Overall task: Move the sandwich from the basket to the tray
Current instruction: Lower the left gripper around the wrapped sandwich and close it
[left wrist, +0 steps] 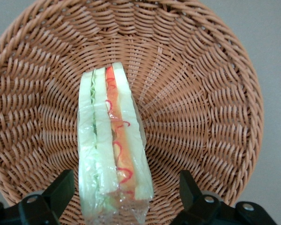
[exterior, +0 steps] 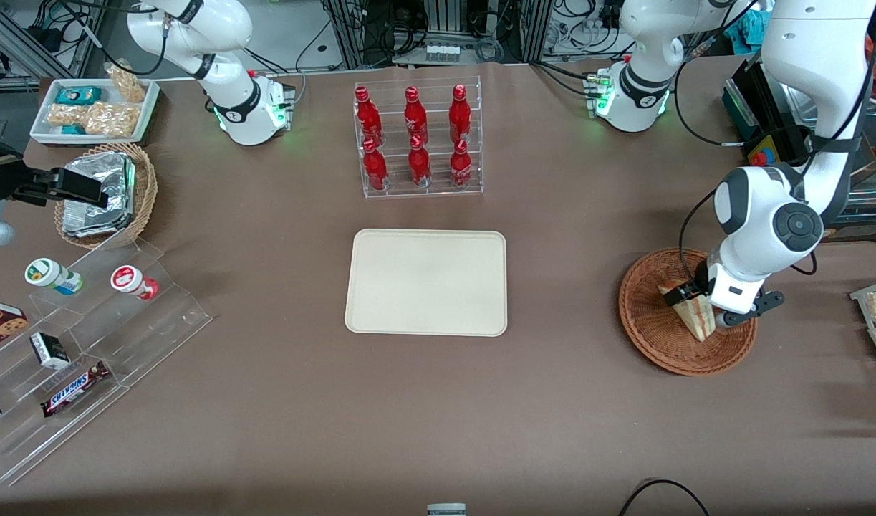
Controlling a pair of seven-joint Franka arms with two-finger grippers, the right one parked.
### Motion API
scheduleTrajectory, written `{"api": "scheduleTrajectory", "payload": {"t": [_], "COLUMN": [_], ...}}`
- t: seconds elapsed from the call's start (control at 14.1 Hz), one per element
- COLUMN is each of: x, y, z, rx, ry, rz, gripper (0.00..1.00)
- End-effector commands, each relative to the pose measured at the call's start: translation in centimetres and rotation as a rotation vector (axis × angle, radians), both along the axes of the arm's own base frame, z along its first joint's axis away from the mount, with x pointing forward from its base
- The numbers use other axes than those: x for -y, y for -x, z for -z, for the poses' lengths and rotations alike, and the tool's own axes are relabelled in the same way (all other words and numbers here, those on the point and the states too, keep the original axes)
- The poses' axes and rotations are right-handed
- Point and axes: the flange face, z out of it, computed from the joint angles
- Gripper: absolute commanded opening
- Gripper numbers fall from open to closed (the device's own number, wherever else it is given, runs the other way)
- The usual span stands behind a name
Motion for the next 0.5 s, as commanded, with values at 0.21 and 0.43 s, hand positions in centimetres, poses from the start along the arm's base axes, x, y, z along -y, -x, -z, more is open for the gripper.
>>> {"api": "scheduleTrajectory", "payload": {"t": [0.21,0.43], "x": [-0.66,-0.66], "y": [-0.61,-0.58], "z": [0.93,1.03], "rx": [-0.004,-0.007], "ry": [-0.003,-0.003], "rz": [-0.003,-0.002], "gripper": [0.39,0.23]}}
